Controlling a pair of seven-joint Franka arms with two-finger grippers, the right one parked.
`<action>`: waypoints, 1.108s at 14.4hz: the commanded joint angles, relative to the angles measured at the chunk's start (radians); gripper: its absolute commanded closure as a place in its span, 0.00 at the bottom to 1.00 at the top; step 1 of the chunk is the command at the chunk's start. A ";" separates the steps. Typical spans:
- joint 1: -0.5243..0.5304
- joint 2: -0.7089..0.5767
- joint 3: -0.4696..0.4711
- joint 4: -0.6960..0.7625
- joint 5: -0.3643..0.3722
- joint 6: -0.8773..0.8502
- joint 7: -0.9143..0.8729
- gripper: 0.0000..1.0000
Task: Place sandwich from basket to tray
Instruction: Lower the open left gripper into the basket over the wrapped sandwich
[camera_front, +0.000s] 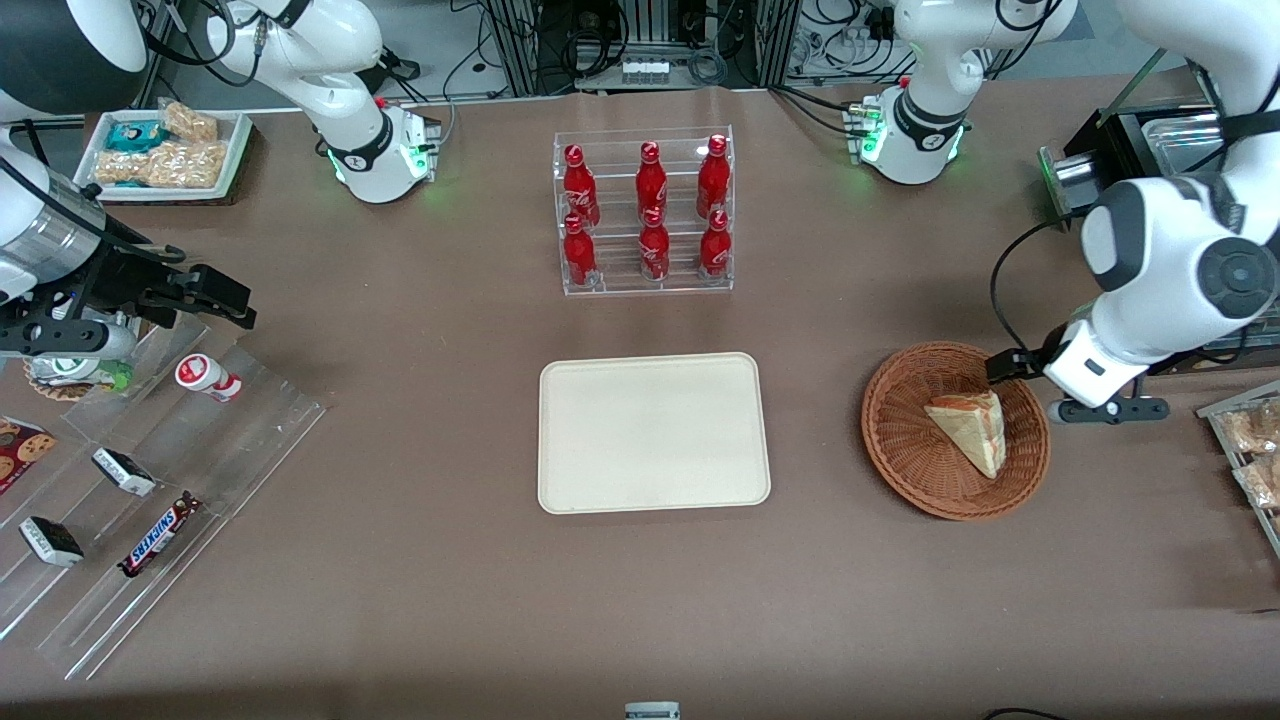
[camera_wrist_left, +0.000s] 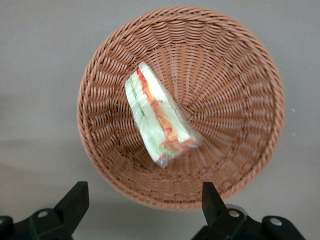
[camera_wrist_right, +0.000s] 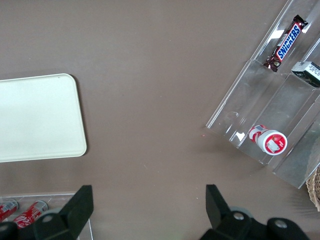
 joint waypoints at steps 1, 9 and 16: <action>0.004 0.014 -0.009 -0.039 0.002 0.097 -0.182 0.00; -0.003 0.117 -0.010 -0.042 -0.007 0.236 -0.663 0.00; -0.006 0.160 -0.016 -0.027 -0.054 0.254 -0.731 0.90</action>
